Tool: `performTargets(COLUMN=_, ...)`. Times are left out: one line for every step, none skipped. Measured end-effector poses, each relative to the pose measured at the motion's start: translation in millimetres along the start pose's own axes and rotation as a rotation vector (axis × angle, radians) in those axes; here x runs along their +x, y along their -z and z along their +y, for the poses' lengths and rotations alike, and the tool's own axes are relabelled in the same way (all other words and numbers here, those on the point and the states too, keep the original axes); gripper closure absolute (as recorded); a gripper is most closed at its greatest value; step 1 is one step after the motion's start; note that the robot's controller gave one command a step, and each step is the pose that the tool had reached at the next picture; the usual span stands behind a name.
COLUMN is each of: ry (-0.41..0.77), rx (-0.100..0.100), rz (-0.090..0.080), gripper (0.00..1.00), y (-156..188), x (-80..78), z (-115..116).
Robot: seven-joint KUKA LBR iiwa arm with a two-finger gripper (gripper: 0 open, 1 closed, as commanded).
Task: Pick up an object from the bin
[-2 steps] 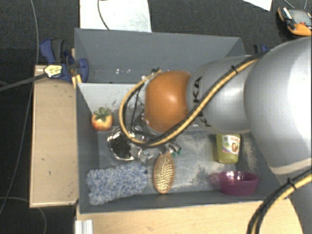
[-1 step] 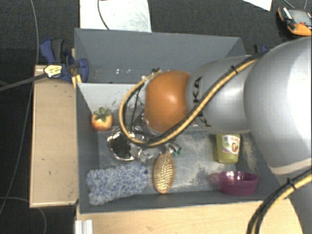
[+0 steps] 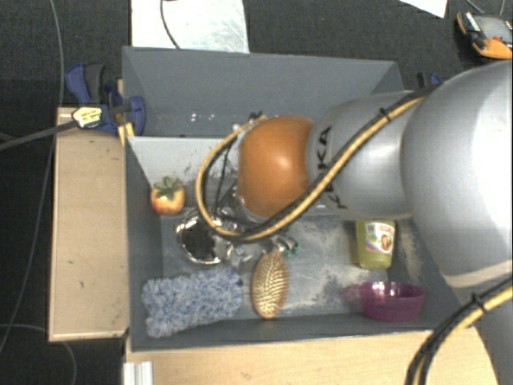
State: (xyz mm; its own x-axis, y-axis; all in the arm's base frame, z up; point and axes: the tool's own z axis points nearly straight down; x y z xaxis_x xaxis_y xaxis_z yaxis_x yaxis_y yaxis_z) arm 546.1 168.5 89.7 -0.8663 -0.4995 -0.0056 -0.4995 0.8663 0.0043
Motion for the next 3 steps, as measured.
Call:
performTargets(ry=-0.002, rx=0.0, rz=0.0, gripper=1.0, y=0.0, x=0.0, z=0.0)
performTargets(ry=-0.002, rx=0.0, rz=0.0, gripper=1.0, y=0.0, x=0.0, z=0.0)
performTargets(ry=-0.003, rx=0.0, rz=0.0, gripper=1.0, y=0.0, x=0.0, z=0.0)
